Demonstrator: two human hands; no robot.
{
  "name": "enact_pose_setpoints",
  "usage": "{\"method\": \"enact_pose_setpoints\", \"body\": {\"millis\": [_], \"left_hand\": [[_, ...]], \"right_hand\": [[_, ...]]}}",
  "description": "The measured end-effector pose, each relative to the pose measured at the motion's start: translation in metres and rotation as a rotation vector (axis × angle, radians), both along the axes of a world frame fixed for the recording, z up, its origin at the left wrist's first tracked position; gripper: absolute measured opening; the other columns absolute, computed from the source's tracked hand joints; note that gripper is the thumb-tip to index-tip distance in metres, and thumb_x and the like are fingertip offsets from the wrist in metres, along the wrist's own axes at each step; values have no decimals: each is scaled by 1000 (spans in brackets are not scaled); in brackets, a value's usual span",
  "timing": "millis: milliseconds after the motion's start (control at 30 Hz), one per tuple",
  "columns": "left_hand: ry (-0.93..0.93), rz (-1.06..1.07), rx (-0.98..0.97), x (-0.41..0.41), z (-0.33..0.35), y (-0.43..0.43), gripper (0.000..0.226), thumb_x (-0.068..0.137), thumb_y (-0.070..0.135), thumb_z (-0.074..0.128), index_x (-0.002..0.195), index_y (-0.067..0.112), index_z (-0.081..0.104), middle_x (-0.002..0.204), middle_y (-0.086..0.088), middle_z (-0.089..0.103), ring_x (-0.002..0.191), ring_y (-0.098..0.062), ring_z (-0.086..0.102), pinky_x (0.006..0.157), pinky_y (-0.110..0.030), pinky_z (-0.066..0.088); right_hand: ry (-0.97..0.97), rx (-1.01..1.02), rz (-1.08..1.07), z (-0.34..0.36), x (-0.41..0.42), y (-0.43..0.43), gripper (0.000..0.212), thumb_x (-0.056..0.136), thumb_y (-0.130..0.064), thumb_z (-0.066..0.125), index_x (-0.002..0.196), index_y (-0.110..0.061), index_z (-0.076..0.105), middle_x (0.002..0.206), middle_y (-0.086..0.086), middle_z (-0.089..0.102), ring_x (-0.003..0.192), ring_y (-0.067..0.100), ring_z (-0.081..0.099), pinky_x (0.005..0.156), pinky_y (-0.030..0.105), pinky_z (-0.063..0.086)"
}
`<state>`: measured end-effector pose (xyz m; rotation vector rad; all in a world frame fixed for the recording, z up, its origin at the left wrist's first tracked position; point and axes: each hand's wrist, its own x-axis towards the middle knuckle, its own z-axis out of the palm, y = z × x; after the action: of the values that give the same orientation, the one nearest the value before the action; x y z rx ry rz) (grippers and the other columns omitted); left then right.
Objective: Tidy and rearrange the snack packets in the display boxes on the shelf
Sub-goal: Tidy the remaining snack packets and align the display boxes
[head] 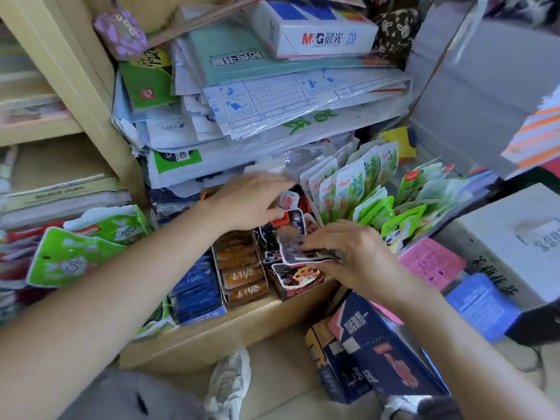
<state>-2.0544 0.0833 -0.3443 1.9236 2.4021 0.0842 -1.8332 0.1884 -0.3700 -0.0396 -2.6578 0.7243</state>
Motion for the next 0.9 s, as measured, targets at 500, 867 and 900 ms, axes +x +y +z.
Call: {"method": "enact_pose_setpoints", "body": {"millis": [500, 867, 900], "left_hand": [[84, -5, -142, -13, -8, 8, 42, 82, 55, 74, 111, 27, 64, 80, 4, 58, 90, -22, 51, 74, -34, 41], [-152, 156, -13, -7, 17, 0, 44, 79, 40, 83, 54, 31, 48, 52, 10, 47, 55, -7, 42, 54, -31, 32], [-149, 171, 17, -6, 21, -1, 38, 79, 41, 83, 57, 27, 55, 53, 7, 50, 56, -11, 47, 57, -33, 36]], "right_hand": [[-11, -83, 2, -3, 1, 3, 43, 69, -7, 86, 108, -22, 77, 107, -9, 72, 100, 11, 64, 84, 32, 55], [34, -115, 23, -4, 5, 8, 45, 64, 4, 83, 101, -20, 78, 102, -9, 72, 99, 9, 64, 83, 32, 56], [35, -119, 21, -4, 5, 9, 44, 64, 4, 83, 101, -20, 78, 102, -9, 72, 99, 8, 64, 84, 30, 56]]}}
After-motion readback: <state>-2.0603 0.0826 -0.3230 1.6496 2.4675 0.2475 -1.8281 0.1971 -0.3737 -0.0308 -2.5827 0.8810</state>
